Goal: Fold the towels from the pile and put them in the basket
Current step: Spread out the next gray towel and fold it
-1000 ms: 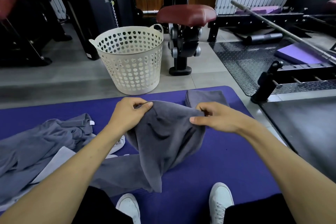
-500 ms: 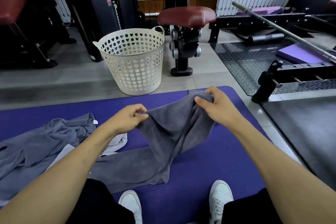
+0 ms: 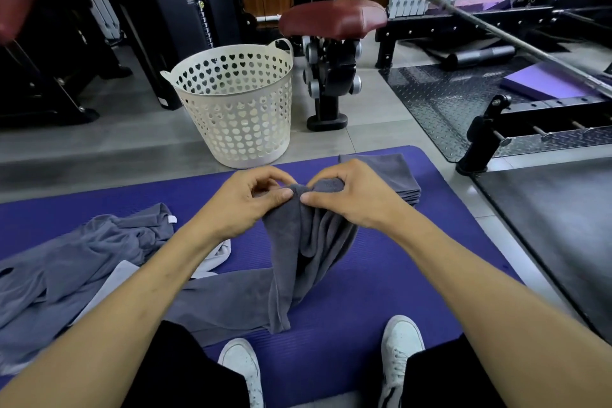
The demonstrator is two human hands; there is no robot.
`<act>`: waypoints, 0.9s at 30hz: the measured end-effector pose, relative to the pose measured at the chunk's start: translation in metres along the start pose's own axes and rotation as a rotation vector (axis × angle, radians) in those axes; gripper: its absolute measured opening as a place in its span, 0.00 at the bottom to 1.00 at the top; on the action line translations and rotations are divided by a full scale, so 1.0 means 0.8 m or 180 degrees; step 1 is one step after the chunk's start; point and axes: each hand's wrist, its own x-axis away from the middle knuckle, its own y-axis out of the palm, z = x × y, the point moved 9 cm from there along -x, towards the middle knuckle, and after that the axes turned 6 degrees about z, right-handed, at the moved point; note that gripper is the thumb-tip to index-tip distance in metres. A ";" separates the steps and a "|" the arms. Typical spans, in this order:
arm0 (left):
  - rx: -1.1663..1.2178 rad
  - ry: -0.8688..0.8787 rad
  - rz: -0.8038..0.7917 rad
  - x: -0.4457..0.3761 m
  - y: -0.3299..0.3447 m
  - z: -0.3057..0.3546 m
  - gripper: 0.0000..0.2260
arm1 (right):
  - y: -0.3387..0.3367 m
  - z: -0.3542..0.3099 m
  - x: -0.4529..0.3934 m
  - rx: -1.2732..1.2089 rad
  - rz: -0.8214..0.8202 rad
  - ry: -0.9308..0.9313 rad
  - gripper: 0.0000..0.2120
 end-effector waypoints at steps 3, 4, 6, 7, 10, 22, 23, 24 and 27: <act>-0.0045 -0.0303 0.0020 -0.001 -0.003 -0.018 0.04 | -0.016 0.006 -0.002 -0.0147 0.0213 0.0101 0.05; -0.0172 -0.0334 0.0034 -0.001 -0.004 -0.021 0.02 | -0.019 0.009 -0.003 -0.0236 0.0224 0.0151 0.05; -0.0147 -0.0348 0.0282 -0.003 -0.011 -0.022 0.05 | -0.019 0.020 -0.004 -0.0219 0.0129 0.0268 0.05; 0.0036 -0.0372 0.0491 -0.003 -0.017 -0.020 0.04 | -0.019 0.026 -0.004 -0.0082 0.0053 0.0336 0.07; 0.0555 -0.0470 0.1148 -0.002 -0.036 -0.016 0.04 | -0.022 0.041 -0.001 0.0507 -0.0112 0.0458 0.17; 0.0240 0.0115 0.0016 0.003 0.015 0.023 0.17 | -0.008 0.013 0.002 -0.0351 -0.0483 0.0206 0.23; 0.0230 0.0118 -0.0057 0.004 0.016 0.022 0.17 | -0.011 0.013 0.002 -0.0348 -0.0418 0.0199 0.22; 0.0230 0.0109 -0.0119 0.004 0.018 0.022 0.17 | -0.013 0.012 0.003 -0.0348 -0.0352 0.0194 0.21; 0.0251 0.0057 -0.0154 0.006 0.024 0.024 0.11 | -0.013 0.009 0.004 -0.0305 -0.0263 0.0192 0.17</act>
